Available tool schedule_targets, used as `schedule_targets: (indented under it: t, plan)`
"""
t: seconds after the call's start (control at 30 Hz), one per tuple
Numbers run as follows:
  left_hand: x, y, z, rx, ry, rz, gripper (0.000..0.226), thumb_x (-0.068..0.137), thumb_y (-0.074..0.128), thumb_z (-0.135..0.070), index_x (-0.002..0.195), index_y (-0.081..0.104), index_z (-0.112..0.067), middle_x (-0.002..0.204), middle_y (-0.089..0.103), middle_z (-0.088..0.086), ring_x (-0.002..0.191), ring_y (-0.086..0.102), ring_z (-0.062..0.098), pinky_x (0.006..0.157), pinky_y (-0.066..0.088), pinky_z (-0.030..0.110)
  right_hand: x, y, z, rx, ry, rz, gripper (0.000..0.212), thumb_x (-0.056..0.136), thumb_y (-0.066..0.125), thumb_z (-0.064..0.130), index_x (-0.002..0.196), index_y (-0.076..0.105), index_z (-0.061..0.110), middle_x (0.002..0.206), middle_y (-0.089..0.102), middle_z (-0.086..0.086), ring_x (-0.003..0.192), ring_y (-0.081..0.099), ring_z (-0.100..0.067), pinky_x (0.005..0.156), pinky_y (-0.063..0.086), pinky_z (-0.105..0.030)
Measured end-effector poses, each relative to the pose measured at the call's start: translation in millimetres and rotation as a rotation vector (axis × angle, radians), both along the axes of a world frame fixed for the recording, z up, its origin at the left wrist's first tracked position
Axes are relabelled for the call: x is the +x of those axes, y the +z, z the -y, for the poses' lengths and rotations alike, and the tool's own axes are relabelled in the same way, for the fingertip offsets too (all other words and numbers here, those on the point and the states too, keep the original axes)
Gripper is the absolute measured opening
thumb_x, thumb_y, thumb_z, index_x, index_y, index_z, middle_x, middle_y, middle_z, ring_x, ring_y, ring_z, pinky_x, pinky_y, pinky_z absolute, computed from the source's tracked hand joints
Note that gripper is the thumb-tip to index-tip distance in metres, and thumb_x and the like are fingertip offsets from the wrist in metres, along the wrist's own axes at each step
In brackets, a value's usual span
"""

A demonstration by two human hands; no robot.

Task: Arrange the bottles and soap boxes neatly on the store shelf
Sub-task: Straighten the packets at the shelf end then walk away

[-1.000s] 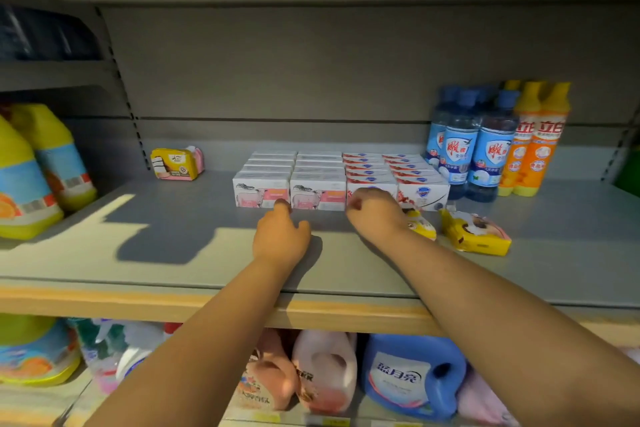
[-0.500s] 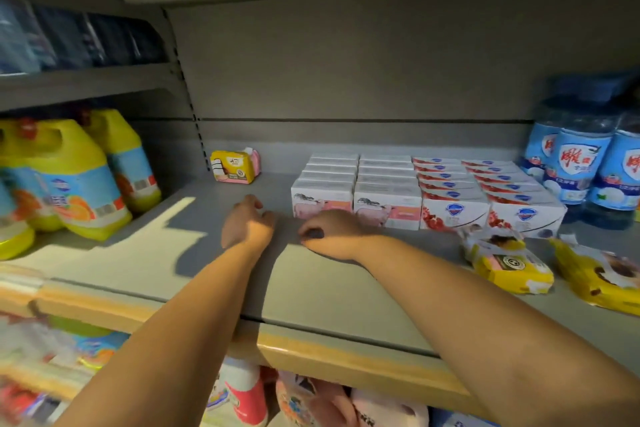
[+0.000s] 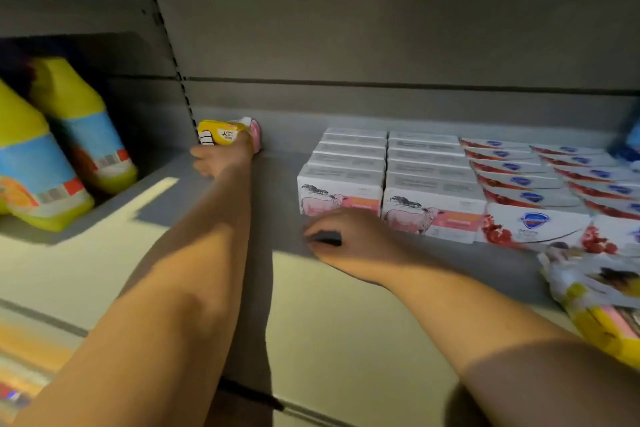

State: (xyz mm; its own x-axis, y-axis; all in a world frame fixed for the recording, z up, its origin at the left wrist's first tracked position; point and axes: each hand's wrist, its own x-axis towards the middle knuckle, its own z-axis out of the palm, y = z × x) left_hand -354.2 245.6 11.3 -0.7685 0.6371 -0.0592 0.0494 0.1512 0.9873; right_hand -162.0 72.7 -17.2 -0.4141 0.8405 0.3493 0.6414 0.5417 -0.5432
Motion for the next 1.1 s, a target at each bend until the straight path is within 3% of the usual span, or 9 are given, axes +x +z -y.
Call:
schedule_targets:
  t: [0.23, 0.33, 0.5, 0.6, 0.7, 0.83, 0.93, 1.0, 1.1]
  plan:
    - [-15.3, -3.1, -34.7, 0.03, -0.077, 0.048, 0.098, 0.061, 0.076, -0.058, 0.135, 0.03, -0.013, 0.139, 0.042, 0.012, 0.127, 0.043, 0.032, 0.106, 0.036, 0.04, -1.1, -7.8, -7.8, -0.037, -0.023, -0.085, 0.014, 0.081, 0.063, 0.019, 0.091, 0.073, 0.022, 0.096, 0.071, 0.011, 0.093, 0.058, 0.005, 0.084, 0.046, -0.019]
    - [-13.7, -4.5, -34.5, 0.086, -0.045, 0.08, 0.083, 0.068, 0.072, -0.05, 0.131, 0.035, -0.012, 0.135, 0.046, 0.013, 0.123, 0.047, 0.031, 0.101, 0.039, 0.035, -1.1, -8.8, -8.9, -0.045, -0.045, -0.091, 0.013, 0.081, 0.064, 0.02, 0.091, 0.073, 0.023, 0.097, 0.071, 0.013, 0.093, 0.057, 0.006, 0.085, 0.046, -0.018]
    - [-18.9, 1.4, -17.4, 0.233, 0.053, 0.441, 0.064, 0.081, 0.06, -0.041, 0.131, 0.038, -0.009, 0.128, 0.053, 0.013, 0.112, 0.054, 0.032, 0.086, 0.04, 0.034, -1.6, -8.5, -8.6, -0.059, -0.051, -0.091, 0.014, 0.082, 0.063, 0.018, 0.091, 0.073, 0.021, 0.096, 0.072, 0.01, 0.092, 0.058, 0.005, 0.084, 0.044, -0.016]
    - [-24.3, -3.6, -6.1, 0.126, -0.019, 0.408, 0.056, 0.081, 0.065, -0.037, 0.127, 0.047, -0.01, 0.121, 0.059, 0.01, 0.095, 0.058, 0.027, 0.074, 0.043, 0.031, -2.7, -9.1, -9.4, -0.059, -0.049, -0.093, 0.014, 0.083, 0.063, 0.018, 0.092, 0.074, 0.02, 0.097, 0.072, 0.01, 0.093, 0.057, 0.006, 0.082, 0.041, -0.008]
    - [-19.9, -6.0, 8.7, 0.131, -0.043, 0.442, 0.044, 0.086, 0.059, -0.026, 0.125, 0.05, -0.007, 0.116, 0.061, 0.007, 0.085, 0.054, 0.022, 0.066, 0.038, 0.027, -2.6, -9.4, -9.7, -0.035, -0.056, -0.068, 0.014, 0.083, 0.063, 0.019, 0.091, 0.074, 0.02, 0.096, 0.072, 0.01, 0.092, 0.057, 0.004, 0.082, 0.043, -0.013]
    - [-12.4, -7.8, 45.8, 0.266, -0.042, 0.542, 0.046, 0.081, 0.065, -0.02, 0.123, 0.052, -0.006, 0.109, 0.061, 0.008, 0.082, 0.059, 0.022, 0.063, 0.044, 0.026, -2.1, -8.0, -10.8, -0.026, -0.071, -0.039, 0.014, 0.083, 0.06, 0.02, 0.087, 0.073, 0.02, 0.092, 0.072, 0.01, 0.087, 0.059, 0.001, 0.081, 0.045, -0.018]
    - [-10.7, -6.6, 89.0, 0.441, -0.122, 0.741, 0.023, 0.082, 0.065, -0.016, 0.103, 0.059, -0.011, 0.096, 0.065, 0.004, 0.067, 0.065, 0.012, 0.055, 0.051, 0.021, -2.9, -2.9, -6.1, -0.031, -0.079, -0.011, 0.014, 0.084, 0.059, 0.02, 0.086, 0.073, 0.017, 0.09, 0.072, 0.007, 0.086, 0.062, -0.005, 0.082, 0.047, -0.024]
    - [-7.1, -4.6, 117.0, 0.544, -0.257, 0.771, 0.014, 0.089, 0.059, -0.015, 0.102, 0.062, -0.01, 0.086, 0.068, 0.0, 0.062, 0.066, 0.005, 0.053, 0.051, 0.017, -3.5, 0.9, 0.3, -0.051, -0.089, 0.006, 0.014, 0.085, 0.061, 0.026, 0.086, 0.072, 0.019, 0.089, 0.072, 0.007, 0.086, 0.062, -0.006, 0.081, 0.046, -0.023]
    - [1.1, 3.0, 149.9, 0.675, -0.464, 0.905, 0.016, 0.096, 0.049, -0.012, 0.093, 0.064, -0.011, 0.072, 0.072, -0.003, 0.064, 0.068, 0.006, 0.057, 0.054, 0.018, -3.2, 8.8, 13.4, -0.151, -0.117, -0.215, 0.019, 0.086, 0.062, 0.041, 0.081, 0.071, 0.024, 0.081, 0.069, 0.011, 0.077, 0.059, 0.002, 0.073, 0.042, -0.013]
